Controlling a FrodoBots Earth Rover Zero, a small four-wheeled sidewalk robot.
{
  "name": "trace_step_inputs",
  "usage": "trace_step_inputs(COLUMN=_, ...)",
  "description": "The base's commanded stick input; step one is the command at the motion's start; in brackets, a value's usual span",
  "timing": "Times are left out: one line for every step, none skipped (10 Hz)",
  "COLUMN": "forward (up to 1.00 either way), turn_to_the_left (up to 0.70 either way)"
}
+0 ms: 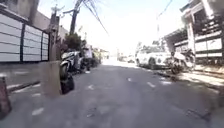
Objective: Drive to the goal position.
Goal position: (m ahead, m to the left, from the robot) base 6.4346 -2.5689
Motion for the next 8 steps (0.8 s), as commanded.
trace_step_inputs(forward=1.00, turn_to_the_left=0.00)
trace_step_inputs(forward=1.00, turn_to_the_left=0.00)
trace_step_inputs(forward=1.00, turn_to_the_left=0.00)
trace_step_inputs(forward=1.00, turn_to_the_left=0.00)
trace_step_inputs(forward=1.00, turn_to_the_left=0.00)
trace_step_inputs(forward=1.00, turn_to_the_left=0.00)
trace_step_inputs(forward=1.00, turn_to_the_left=0.00)
trace_step_inputs(forward=1.00, turn_to_the_left=-0.07)
